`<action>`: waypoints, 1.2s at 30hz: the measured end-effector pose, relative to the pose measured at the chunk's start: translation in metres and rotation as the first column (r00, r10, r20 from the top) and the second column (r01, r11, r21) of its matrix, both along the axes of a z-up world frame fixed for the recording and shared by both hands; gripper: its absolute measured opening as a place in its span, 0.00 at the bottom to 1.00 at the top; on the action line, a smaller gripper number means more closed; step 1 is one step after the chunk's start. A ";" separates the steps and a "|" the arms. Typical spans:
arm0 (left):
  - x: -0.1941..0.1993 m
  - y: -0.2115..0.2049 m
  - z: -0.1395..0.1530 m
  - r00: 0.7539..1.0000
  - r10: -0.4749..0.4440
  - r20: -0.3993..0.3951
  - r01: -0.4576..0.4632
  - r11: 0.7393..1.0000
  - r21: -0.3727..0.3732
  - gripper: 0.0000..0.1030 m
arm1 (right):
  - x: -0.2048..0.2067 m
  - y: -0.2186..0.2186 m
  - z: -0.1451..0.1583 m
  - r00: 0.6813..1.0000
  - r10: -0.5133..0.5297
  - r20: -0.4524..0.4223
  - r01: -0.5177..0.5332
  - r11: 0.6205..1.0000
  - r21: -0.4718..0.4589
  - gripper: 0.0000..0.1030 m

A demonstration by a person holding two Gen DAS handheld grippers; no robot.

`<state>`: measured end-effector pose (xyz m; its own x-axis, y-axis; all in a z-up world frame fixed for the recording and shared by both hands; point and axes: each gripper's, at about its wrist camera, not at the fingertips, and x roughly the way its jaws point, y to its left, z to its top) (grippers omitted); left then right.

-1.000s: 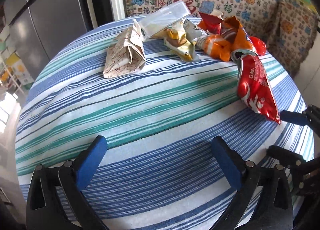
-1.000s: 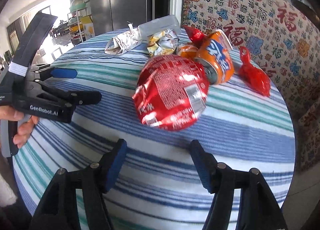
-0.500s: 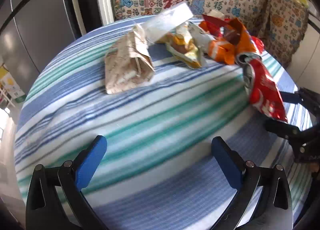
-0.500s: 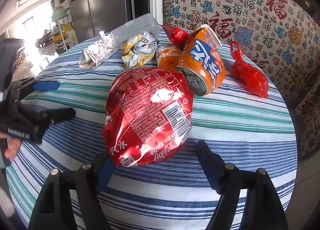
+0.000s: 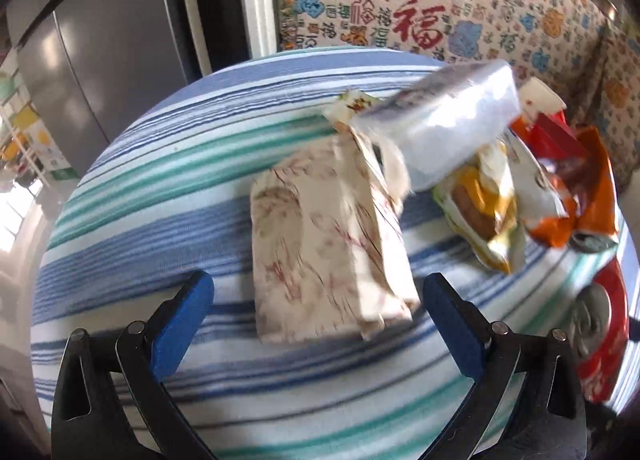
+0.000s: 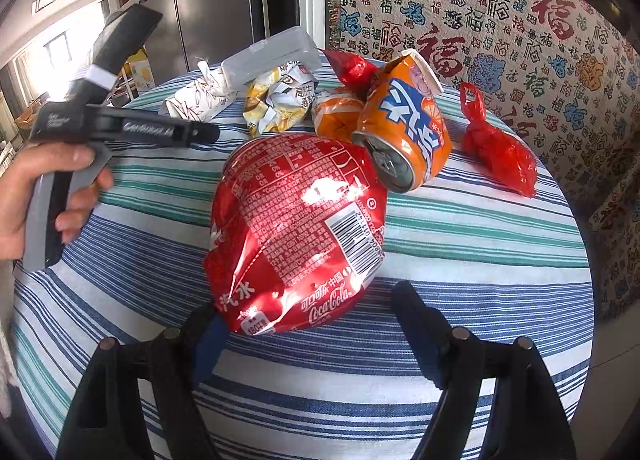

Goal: Collect trash
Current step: 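Grasp the red Coca-Cola bag with the right tool while the left tool grasps the paper bag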

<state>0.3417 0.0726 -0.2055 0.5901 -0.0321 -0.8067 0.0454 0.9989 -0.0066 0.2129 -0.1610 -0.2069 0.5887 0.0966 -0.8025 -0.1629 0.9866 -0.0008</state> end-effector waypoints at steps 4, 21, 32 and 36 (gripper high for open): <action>-0.001 0.007 0.005 0.999 0.024 0.032 -0.022 0.999 -0.046 0.85 | 0.001 0.000 0.000 1.000 0.000 0.000 0.000 1.000 0.001 0.78; -0.098 0.010 0.009 0.999 -0.045 -0.027 0.045 0.999 -0.010 0.65 | -0.004 -0.008 0.001 0.999 0.048 0.002 -0.048 0.999 -0.002 0.78; -0.104 0.008 0.004 1.000 -0.005 0.008 0.005 1.000 0.008 0.92 | -0.005 0.025 0.025 0.978 0.115 0.175 -0.080 0.978 -0.193 0.77; -0.105 0.008 0.004 1.000 -0.012 0.013 0.012 1.000 0.003 0.92 | -0.005 0.033 0.032 0.969 0.142 0.200 -0.098 0.972 -0.212 0.33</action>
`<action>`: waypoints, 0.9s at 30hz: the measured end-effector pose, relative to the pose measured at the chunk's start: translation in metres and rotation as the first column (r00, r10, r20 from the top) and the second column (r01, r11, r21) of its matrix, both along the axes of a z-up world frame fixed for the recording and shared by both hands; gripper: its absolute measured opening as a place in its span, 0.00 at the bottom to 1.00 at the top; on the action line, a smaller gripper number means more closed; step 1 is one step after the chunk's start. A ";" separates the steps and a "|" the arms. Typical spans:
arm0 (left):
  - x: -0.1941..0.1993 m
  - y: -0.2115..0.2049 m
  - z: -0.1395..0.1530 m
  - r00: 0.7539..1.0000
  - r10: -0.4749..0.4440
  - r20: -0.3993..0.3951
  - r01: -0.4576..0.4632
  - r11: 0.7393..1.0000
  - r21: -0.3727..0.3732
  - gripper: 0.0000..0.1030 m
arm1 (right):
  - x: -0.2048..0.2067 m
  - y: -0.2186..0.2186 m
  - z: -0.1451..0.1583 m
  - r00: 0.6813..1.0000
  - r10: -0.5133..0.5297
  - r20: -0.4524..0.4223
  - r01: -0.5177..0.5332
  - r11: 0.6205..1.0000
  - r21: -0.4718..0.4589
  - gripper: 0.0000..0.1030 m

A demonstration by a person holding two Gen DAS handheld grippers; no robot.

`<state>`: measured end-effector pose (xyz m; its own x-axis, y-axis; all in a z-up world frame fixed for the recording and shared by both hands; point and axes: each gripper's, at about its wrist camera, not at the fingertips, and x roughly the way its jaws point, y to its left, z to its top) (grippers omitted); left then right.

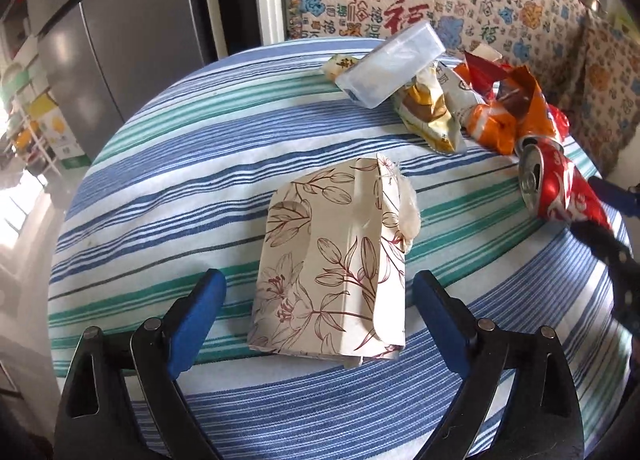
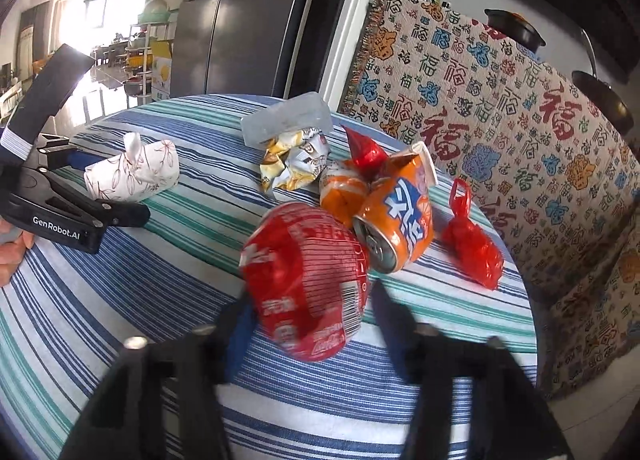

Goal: Collect trash
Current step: 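Grasp the red Coca-Cola bag with the right tool while the left tool grasps the paper bag, then carry the red bag and paper bag over the wastebasket and open both tools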

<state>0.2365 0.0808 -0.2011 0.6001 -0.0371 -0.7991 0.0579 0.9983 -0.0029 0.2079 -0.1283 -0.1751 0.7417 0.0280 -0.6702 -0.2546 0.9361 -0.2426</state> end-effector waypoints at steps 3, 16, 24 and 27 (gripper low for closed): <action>-0.001 -0.001 0.002 1.000 -0.019 0.012 0.020 1.000 -0.008 0.89 | 0.006 -0.003 0.004 1.000 -0.016 -0.014 0.017 0.999 0.051 0.29; -0.011 -0.001 0.016 0.994 -0.067 0.089 0.070 0.997 -0.040 0.62 | 0.006 -0.053 0.019 0.987 -0.113 -0.118 0.151 0.911 0.383 0.25; -0.016 -0.006 0.019 0.992 -0.084 0.095 0.088 0.995 -0.048 0.62 | 0.004 -0.068 0.021 0.975 -0.137 -0.174 0.192 0.915 0.356 0.24; -0.015 -0.013 0.013 0.992 -0.096 0.078 0.099 0.994 -0.041 0.62 | 0.002 -0.064 0.021 0.978 -0.128 -0.162 0.170 0.945 0.279 0.25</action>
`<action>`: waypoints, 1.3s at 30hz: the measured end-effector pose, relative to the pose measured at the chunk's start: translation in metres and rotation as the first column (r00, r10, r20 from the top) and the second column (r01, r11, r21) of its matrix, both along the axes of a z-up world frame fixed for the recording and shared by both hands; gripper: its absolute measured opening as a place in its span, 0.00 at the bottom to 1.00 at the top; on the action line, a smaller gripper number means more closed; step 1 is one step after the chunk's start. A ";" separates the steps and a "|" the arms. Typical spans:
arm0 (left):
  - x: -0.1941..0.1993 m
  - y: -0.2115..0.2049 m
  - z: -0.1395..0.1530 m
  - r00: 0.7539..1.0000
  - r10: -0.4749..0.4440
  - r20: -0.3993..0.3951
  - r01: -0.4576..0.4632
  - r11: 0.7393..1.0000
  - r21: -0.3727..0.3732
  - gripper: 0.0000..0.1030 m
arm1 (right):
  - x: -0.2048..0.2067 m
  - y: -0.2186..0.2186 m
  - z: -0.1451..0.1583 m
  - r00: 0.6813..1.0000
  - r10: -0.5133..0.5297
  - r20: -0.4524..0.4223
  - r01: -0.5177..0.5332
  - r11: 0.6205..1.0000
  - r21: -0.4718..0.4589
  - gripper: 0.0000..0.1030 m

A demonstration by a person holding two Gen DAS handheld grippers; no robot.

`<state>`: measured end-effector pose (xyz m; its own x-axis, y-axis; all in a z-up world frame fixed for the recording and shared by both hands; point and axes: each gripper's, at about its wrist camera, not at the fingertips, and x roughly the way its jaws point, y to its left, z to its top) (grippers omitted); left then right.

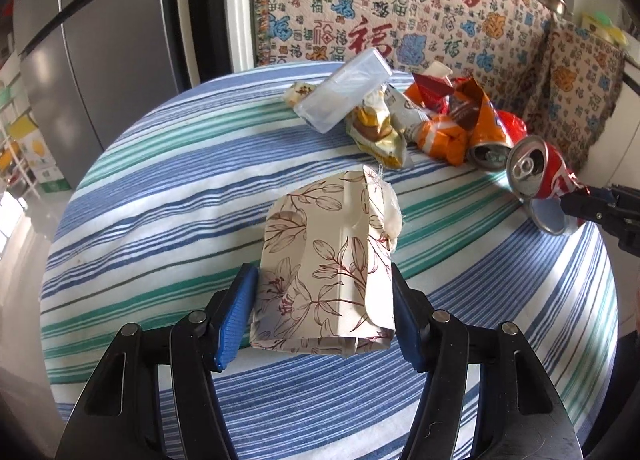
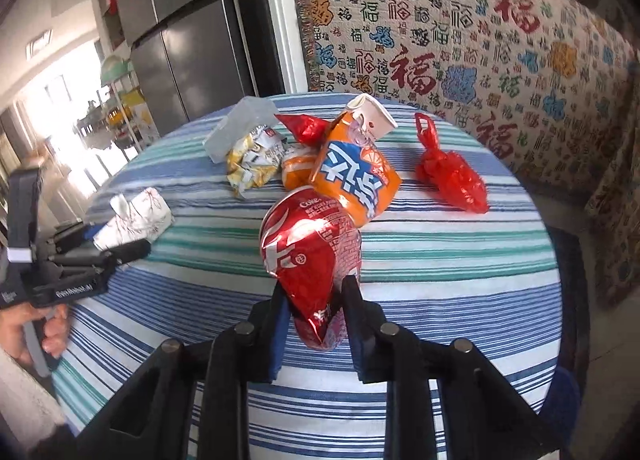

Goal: Collect trash
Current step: 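Carry the red bag and paper bag over the wastebasket and open both tools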

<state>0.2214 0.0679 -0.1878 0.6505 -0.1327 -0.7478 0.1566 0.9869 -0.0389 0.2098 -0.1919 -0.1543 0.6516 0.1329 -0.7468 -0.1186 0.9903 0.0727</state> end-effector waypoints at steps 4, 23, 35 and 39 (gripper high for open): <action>0.002 -0.006 -0.002 1.000 -0.015 -0.004 0.015 1.000 0.008 0.62 | 0.004 0.000 -0.004 1.000 -0.018 0.012 0.019 0.998 -0.056 0.26; -0.006 -0.029 0.013 0.996 -0.086 0.017 0.087 0.995 -0.057 0.62 | -0.015 -0.035 0.012 0.995 -0.103 0.014 0.101 0.990 0.099 0.27; -0.012 -0.083 0.027 0.984 -0.178 0.027 0.180 0.979 -0.096 0.62 | -0.039 -0.052 0.028 0.993 -0.110 0.050 0.104 0.990 0.100 0.26; -0.014 -0.096 0.028 0.981 -0.193 0.021 0.194 0.976 -0.097 0.62 | -0.046 -0.059 0.029 0.991 -0.122 0.053 0.116 0.988 0.097 0.26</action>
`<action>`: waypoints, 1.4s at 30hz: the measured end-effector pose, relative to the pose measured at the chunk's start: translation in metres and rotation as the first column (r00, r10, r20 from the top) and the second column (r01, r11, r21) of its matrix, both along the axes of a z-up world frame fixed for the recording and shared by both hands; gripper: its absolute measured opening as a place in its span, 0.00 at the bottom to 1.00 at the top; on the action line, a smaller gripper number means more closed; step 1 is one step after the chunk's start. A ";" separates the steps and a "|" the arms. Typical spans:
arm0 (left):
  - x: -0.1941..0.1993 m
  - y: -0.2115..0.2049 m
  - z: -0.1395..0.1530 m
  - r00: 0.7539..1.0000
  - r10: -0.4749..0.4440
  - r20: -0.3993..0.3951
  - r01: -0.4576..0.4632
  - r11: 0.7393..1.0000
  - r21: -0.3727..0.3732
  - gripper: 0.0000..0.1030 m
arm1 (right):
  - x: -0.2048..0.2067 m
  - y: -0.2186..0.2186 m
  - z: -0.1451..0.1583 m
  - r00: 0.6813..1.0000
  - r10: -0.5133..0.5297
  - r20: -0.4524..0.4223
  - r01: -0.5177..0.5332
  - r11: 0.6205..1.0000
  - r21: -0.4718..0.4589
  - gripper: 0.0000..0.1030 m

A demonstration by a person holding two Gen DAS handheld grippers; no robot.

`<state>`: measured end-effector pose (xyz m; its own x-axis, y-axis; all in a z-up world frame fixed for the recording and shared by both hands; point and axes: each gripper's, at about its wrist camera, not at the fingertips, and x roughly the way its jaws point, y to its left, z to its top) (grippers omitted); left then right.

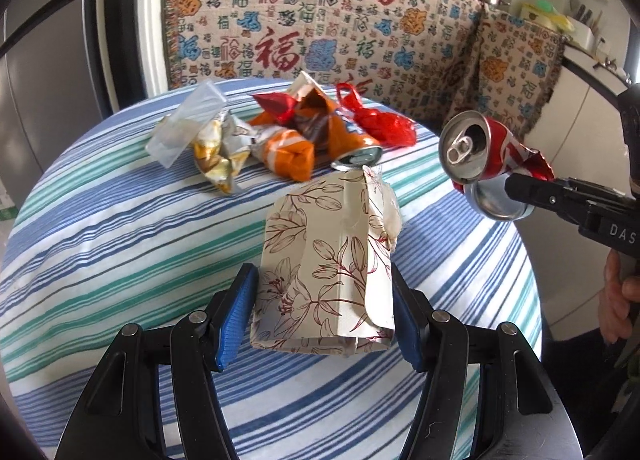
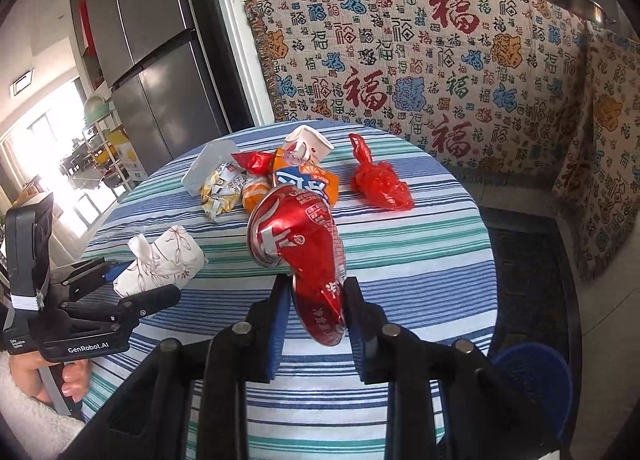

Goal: Collect trash
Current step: 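Carry the red bag and paper bag over the wastebasket and open both tools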

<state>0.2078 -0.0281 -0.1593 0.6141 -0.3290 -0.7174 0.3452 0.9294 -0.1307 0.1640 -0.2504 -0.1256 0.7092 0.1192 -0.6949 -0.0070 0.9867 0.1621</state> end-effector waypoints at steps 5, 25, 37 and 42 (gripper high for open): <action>-0.003 -0.013 -0.002 1.000 -0.013 -0.023 0.013 1.000 -0.008 0.62 | -0.010 -0.012 0.003 1.000 -0.024 0.007 0.024 1.000 0.006 0.26; -0.027 -0.176 0.050 0.958 -0.282 0.046 0.285 0.957 -0.054 0.62 | -0.104 -0.147 0.026 0.957 -0.288 0.039 0.288 0.958 0.003 0.26; -0.038 -0.305 0.016 0.888 -0.459 -0.001 0.458 0.886 -0.075 0.62 | -0.159 -0.251 -0.023 0.878 -0.469 -0.092 0.474 0.879 0.045 0.26; -0.032 -0.342 -0.012 0.873 -0.487 -0.044 0.484 0.873 -0.053 0.62 | -0.167 -0.277 -0.040 0.860 -0.494 -0.129 0.506 0.859 0.076 0.26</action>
<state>0.1757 -0.3705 -0.1718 0.3301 -0.6041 -0.7253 0.7428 0.6404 -0.1953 -0.0035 -0.5272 -0.1659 0.6192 -0.1576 -0.7693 0.5047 0.8304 0.2361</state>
